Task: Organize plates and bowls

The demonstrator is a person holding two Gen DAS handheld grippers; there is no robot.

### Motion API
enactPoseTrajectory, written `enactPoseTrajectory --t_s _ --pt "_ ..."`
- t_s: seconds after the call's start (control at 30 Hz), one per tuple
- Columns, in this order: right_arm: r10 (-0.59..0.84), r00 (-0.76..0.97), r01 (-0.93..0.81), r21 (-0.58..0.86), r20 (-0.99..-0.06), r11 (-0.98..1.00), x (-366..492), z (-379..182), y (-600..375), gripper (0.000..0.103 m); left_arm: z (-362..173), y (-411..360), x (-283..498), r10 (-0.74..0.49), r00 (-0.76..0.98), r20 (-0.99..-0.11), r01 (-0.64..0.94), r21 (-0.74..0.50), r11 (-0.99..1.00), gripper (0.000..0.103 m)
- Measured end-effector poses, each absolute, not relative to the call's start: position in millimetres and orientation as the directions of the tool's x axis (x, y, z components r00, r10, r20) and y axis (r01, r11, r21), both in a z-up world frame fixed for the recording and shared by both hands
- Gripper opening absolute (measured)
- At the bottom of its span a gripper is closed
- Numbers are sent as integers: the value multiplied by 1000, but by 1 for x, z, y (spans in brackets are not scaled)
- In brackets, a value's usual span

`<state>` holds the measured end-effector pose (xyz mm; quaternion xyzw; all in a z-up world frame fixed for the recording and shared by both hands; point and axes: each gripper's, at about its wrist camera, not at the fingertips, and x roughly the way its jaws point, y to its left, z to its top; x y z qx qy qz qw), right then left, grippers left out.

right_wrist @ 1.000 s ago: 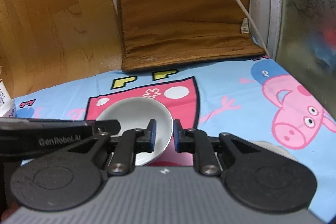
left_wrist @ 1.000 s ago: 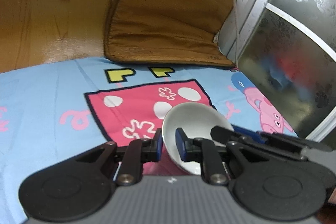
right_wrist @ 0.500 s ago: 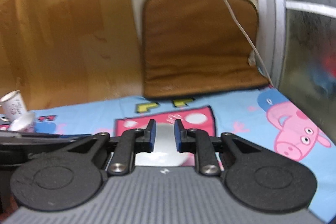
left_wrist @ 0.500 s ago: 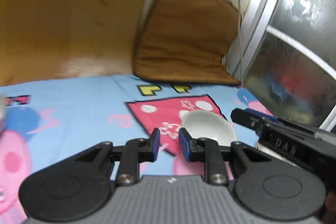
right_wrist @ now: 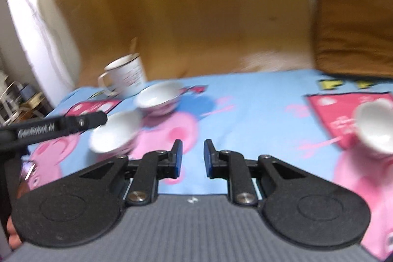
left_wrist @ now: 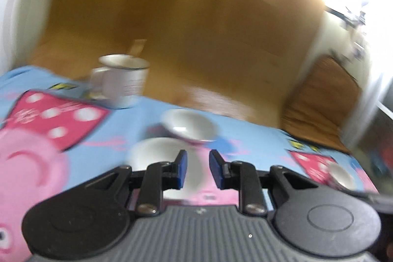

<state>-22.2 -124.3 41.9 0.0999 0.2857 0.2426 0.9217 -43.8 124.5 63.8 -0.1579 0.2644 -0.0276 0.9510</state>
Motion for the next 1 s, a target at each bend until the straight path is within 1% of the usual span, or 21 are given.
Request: enactPoseTrajectory --t_s 0.1,0.2,0.23,0.3,0.37,0.47,0.6,0.73,0.87,0.9,0.97,1.0 --pt "527 696 -408 335 -488 849 -21 41 -105 22 54 160 -46 -91 854 -512 -111 -351 930 21" --pt "541 679 -397 372 -497 839 -11 41 -96 22 50 177 -46 -74 852 -518 -145 -370 918 21" --pt "546 673 -392 384 -500 836 -7 42 -91 22 50 179 -45 -75 854 -516 -147 -376 915 23" --pt "552 668 -390 397 -500 831 -7 45 -83 23 49 178 -42 -79 858 -508 -145 -385 912 30" --pt "550 669 -394 390 -500 833 -6 48 -75 23 49 177 -39 -88 860 -503 -129 -382 915 34" --pt "561 656 -401 397 -505 826 1 48 -64 23 44 167 -28 -95 850 -518 -106 -344 933 34" --pt "576 641 -403 417 -507 815 13 48 -54 23 35 158 -18 -63 830 -554 -123 -293 948 34" --pt "575 635 -399 417 -516 816 23 43 -45 23 27 164 -13 -46 810 -584 -163 -300 940 34" --pt "581 624 -399 427 -522 812 29 36 -39 23 25 163 -10 -54 810 -584 -161 -310 937 34" --pt "585 620 -401 429 -523 809 30 35 -37 23 24 162 -9 -60 810 -583 -156 -314 937 32" --pt "588 613 -405 430 -527 807 31 33 -35 23 20 159 -7 -73 806 -587 -148 -319 936 32" --pt "587 613 -407 426 -529 808 31 33 -33 23 17 158 -6 -80 802 -592 -145 -323 935 30"
